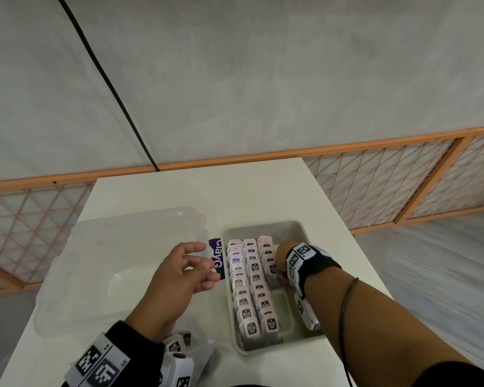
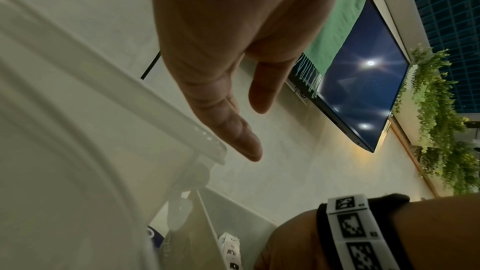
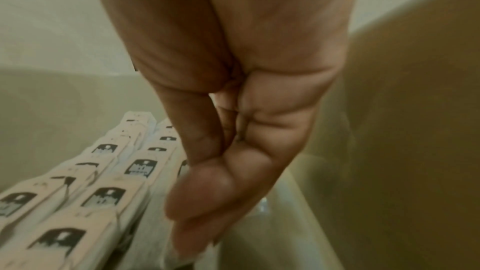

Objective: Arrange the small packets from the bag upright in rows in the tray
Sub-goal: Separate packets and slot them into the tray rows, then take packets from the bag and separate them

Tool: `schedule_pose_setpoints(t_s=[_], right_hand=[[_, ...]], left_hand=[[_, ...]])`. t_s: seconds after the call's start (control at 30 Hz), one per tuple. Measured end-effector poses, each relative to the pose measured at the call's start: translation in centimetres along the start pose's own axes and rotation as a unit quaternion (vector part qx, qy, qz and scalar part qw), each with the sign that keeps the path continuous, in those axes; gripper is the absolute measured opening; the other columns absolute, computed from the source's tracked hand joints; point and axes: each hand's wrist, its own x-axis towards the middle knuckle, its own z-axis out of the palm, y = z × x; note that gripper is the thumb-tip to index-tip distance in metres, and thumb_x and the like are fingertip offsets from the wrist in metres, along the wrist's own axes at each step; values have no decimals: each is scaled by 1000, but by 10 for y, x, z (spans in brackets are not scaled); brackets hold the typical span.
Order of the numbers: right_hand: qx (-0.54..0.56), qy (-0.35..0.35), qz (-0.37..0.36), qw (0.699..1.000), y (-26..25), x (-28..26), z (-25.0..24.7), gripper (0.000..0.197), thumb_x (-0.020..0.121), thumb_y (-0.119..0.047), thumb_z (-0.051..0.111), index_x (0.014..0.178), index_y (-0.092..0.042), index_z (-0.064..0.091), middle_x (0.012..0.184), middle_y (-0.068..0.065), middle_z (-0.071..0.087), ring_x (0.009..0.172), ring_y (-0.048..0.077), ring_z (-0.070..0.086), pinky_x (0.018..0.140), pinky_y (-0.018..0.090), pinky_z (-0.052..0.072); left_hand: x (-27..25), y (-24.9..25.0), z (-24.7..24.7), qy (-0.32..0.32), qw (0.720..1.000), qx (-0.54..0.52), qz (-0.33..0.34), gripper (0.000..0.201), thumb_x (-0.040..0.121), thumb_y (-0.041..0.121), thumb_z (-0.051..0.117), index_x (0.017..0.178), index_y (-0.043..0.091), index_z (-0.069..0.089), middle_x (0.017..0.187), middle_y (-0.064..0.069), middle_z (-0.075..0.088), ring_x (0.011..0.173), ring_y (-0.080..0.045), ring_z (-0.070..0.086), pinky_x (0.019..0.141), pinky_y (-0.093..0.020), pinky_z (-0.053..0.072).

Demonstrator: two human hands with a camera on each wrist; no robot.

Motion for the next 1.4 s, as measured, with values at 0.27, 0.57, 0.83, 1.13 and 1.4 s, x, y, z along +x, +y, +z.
schedule_pose_setpoints(t_s=[0.27, 0.57, 0.83, 1.13, 1.4], right_hand=[[-53, -41, -20, 998, -7, 10, 0, 60, 87, -25, 66, 141, -12, 43, 150, 0, 35, 137, 23, 36, 111, 32, 32], [-44, 54, -26, 997, -16, -4, -11, 45, 95, -19, 52, 137, -7, 44, 145, 9, 42, 132, 25, 42, 104, 34, 37], [153, 153, -259, 941, -97, -66, -49, 12, 87, -16, 56, 90, -12, 66, 81, -8, 66, 72, 11, 67, 70, 28, 54], [-211, 82, -365, 903, -198, -72, 13, 32, 99, -16, 38, 120, -7, 60, 113, 11, 64, 90, 28, 56, 74, 29, 42], [-121, 101, -324, 933, -231, -55, 41, 34, 95, -19, 51, 123, -1, 54, 118, 18, 59, 105, 32, 57, 83, 34, 43]], left_hand=[[-1, 1, 0, 8, 1000, 1, -9, 21, 91, 7, 57, 109, 18, 56, 97, -16, 67, 83, -26, 72, 78, -37, 55], [-20, 19, -25, 28, 998, 51, 29, 14, 92, 6, 55, 100, 13, 64, 95, -13, 68, 74, -24, 69, 73, -35, 54], [-58, 12, -93, 39, 949, 312, 28, 15, 88, 21, 60, 76, 24, 70, 72, 5, 68, 69, -9, 61, 64, -23, 44], [-96, -44, -115, 89, 795, 600, -33, 11, 81, 40, 63, 84, 35, 72, 92, -4, 47, 95, -29, 44, 80, -38, 40], [-106, -69, -111, 46, 890, 454, 15, 67, 80, 6, 62, 142, 13, 38, 146, -2, 38, 133, -14, 38, 101, -7, 17]])
